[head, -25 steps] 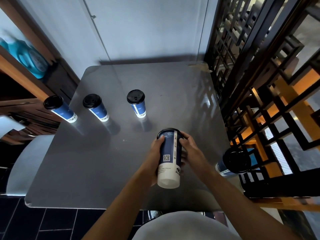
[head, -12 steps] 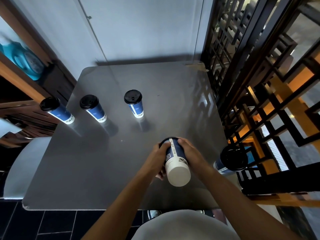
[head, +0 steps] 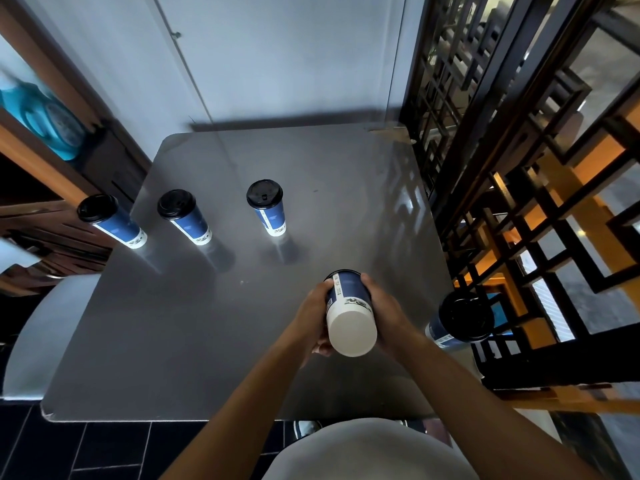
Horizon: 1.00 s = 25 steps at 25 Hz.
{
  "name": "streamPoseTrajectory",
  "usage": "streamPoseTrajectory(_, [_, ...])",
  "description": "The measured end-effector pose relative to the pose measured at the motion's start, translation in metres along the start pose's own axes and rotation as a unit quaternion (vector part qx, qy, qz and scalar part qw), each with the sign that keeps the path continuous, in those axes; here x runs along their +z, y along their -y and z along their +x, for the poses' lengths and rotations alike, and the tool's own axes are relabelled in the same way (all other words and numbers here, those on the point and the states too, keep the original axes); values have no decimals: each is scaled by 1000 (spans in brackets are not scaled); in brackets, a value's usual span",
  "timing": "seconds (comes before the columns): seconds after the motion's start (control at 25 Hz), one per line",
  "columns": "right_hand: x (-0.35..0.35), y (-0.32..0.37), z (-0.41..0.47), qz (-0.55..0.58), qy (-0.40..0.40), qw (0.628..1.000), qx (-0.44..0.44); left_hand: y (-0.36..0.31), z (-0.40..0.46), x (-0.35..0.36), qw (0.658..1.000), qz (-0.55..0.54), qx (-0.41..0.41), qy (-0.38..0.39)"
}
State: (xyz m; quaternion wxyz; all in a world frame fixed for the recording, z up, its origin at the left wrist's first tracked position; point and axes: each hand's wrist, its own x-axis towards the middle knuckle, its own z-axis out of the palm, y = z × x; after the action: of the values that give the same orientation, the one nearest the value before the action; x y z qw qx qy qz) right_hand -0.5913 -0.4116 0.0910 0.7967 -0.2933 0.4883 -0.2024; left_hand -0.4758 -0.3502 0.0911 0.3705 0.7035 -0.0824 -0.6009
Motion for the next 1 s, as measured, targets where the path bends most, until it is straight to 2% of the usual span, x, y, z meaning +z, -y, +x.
streamPoseTrajectory(0.08, [1,3,-2,-25,-1,1000,6,0,2,-4,998,61,18,1])
streamPoseTrajectory(0.16, [1,8,-3,-74,-14,997,18,2,9,-8,986,132,90,-37])
streamPoseTrajectory(0.24, [1,11,-2,-108,-41,993,32,1,9,-6,983,120,135,-46])
streamPoseTrajectory(0.32, [1,11,-2,-92,-55,994,29,0,10,-3,991,11,125,-36])
streamPoseTrajectory(0.4, [1,10,-2,-22,-51,998,22,1,11,0,992,-81,99,-12])
streamPoseTrajectory(0.52, [-2,5,1,44,-19,999,10,5,7,4,990,-117,77,-9])
streamPoseTrajectory(0.64, [-2,3,3,44,-7,999,5,5,2,7,991,-104,79,-13])
streamPoseTrajectory(0.76, [-4,5,1,8,-8,1000,9,7,0,7,993,-37,108,-21])
streamPoseTrajectory(0.92, [-5,5,1,-98,-18,995,16,10,-2,-2,996,35,83,-20])
streamPoseTrajectory(1.0, [-5,7,3,-171,-28,985,15,7,-5,-7,997,47,52,12])
